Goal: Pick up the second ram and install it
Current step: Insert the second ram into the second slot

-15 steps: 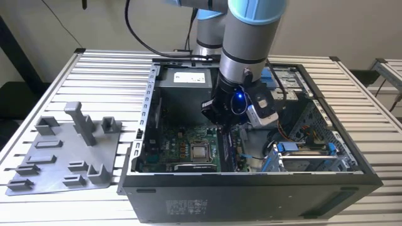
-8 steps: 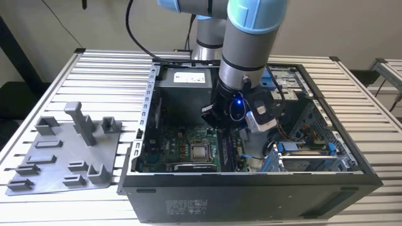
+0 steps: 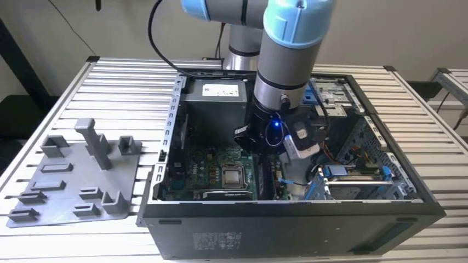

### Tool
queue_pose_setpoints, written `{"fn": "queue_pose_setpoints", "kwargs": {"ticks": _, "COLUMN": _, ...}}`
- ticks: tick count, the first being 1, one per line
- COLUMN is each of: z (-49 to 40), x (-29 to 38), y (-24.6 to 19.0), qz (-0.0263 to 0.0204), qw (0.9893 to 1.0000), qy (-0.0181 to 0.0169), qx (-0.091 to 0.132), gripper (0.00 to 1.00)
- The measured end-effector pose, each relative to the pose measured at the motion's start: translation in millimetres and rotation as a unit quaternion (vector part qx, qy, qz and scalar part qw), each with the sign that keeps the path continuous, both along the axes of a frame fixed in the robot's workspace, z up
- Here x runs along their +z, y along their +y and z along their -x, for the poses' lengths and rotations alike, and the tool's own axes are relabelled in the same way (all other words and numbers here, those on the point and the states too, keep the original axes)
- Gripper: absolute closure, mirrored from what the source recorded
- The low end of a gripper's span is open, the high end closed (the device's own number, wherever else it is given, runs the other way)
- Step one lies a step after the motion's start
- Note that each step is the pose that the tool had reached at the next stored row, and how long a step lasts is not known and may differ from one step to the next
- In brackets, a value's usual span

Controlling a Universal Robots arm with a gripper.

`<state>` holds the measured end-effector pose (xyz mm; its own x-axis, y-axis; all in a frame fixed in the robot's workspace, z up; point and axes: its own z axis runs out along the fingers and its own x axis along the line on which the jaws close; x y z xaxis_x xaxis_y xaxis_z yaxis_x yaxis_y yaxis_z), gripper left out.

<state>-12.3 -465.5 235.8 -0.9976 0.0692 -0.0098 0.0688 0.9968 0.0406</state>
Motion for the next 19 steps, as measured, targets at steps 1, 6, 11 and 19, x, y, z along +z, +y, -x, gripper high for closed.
{"fn": "queue_pose_setpoints", "kwargs": {"ticks": 1, "z": 0.0, "x": -1.5, "y": 0.0, "qz": -0.0001, "qw": 1.0000, "qy": 0.0000, "qx": 0.000, "gripper": 0.86}}
{"fn": "queue_pose_setpoints", "kwargs": {"ticks": 6, "z": 0.0, "x": -5.9, "y": -0.1, "qz": 0.0000, "qw": 1.0000, "qy": 0.0000, "qx": -0.001, "gripper": 0.86}}
{"fn": "queue_pose_setpoints", "kwargs": {"ticks": 11, "z": 0.0, "x": -8.8, "y": -0.6, "qz": 0.0000, "qw": 1.0000, "qy": 0.0000, "qx": -0.001, "gripper": 0.86}}
{"fn": "queue_pose_setpoints", "kwargs": {"ticks": 19, "z": 0.0, "x": -10.7, "y": -2.2, "qz": 0.0000, "qw": 1.0000, "qy": 0.0000, "qx": -0.001, "gripper": 0.86}}
